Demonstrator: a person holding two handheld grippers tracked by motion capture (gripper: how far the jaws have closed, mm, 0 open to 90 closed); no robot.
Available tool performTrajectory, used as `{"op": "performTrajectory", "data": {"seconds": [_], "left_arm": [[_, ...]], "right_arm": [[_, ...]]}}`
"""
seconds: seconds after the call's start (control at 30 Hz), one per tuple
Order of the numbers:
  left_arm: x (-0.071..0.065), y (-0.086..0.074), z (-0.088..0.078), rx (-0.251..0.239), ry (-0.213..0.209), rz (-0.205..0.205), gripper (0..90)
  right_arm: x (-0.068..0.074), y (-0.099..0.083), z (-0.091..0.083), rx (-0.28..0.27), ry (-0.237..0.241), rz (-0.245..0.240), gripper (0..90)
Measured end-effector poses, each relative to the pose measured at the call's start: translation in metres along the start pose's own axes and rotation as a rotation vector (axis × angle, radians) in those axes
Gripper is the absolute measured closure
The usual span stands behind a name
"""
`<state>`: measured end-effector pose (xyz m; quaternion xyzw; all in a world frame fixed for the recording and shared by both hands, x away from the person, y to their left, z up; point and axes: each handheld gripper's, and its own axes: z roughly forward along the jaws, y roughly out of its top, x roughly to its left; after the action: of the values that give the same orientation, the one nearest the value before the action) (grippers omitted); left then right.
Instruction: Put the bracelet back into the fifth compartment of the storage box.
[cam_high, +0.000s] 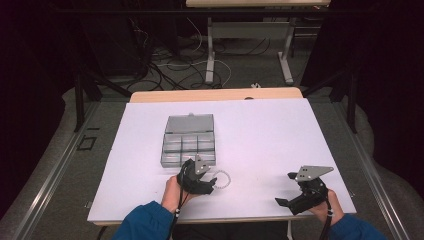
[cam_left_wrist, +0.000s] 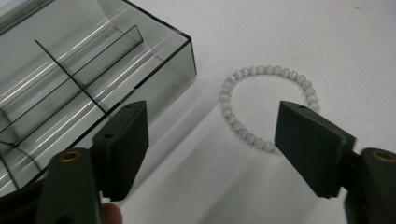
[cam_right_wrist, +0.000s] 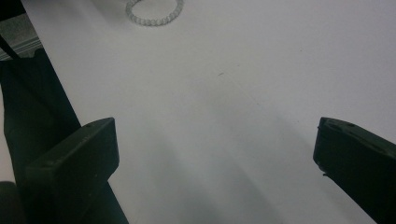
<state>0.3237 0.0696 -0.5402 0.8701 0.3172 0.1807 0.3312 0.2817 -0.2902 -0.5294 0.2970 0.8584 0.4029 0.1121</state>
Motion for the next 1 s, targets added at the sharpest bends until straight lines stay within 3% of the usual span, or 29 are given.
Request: {"op": "performTrajectory", "data": {"seconds": [0.27, 0.63, 0.73, 1.0], "left_arm": [[-0.002, 0.003, 0.011, 0.015, -0.053, -0.024, 51.3], [-0.002, 0.006, 0.023, 0.044, -0.077, -0.045, 62.1], [0.0, 0.005, 0.025, 0.048, -0.086, -0.076, 66.8], [-0.001, 0.003, 0.026, 0.026, -0.076, -0.081, 71.8]], "right_arm": [[-0.001, 0.0, 0.0, 0.004, 0.002, -0.014, 0.0], [-0.001, 0.001, -0.001, 0.021, 0.014, -0.017, 0.0], [0.0, 0.0, -0.001, 0.022, 0.015, -0.012, 0.0], [-0.001, 0.0, 0.0, 0.016, 0.009, -0.02, 0.0]]}}
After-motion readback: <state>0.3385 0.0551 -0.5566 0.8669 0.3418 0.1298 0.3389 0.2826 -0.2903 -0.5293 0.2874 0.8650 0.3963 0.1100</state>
